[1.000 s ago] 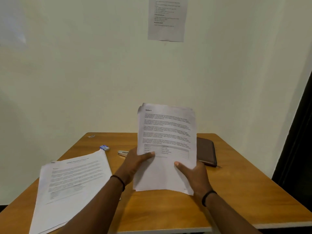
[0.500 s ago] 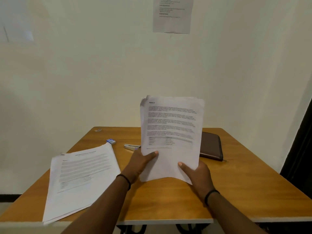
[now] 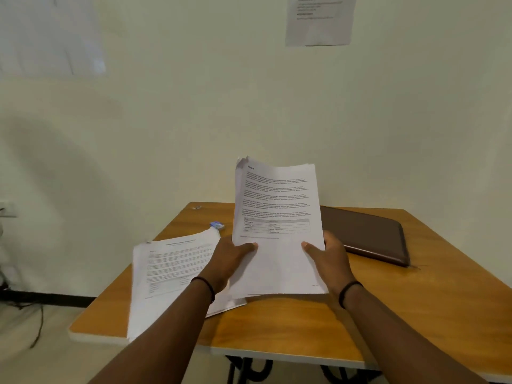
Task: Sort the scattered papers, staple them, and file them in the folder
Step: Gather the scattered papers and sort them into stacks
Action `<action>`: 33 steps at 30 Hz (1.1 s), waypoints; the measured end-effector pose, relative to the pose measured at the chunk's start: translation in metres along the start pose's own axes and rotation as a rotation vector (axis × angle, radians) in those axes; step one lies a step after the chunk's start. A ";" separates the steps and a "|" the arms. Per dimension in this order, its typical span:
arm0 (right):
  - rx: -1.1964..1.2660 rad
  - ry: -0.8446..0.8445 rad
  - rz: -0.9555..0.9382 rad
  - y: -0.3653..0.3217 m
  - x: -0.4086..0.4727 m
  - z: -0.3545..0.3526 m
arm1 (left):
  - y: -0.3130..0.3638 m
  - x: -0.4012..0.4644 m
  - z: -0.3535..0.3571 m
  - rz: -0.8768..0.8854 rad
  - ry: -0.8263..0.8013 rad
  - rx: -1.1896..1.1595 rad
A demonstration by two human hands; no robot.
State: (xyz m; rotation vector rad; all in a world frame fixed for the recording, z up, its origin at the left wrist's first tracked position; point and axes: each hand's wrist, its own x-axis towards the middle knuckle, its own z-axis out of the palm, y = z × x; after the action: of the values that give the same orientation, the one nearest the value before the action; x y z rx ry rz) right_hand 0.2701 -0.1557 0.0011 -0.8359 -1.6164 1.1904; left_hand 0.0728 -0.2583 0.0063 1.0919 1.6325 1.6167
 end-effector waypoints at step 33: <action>-0.585 -0.302 0.174 0.021 -0.001 0.179 | -0.041 -0.028 -0.185 -0.255 0.271 -0.263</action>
State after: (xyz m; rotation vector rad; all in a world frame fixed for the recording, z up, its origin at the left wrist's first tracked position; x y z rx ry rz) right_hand 0.1016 -0.2078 -0.0364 -1.2248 -2.2315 0.9997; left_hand -0.0788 -0.3730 -0.0219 0.5265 1.5910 1.7994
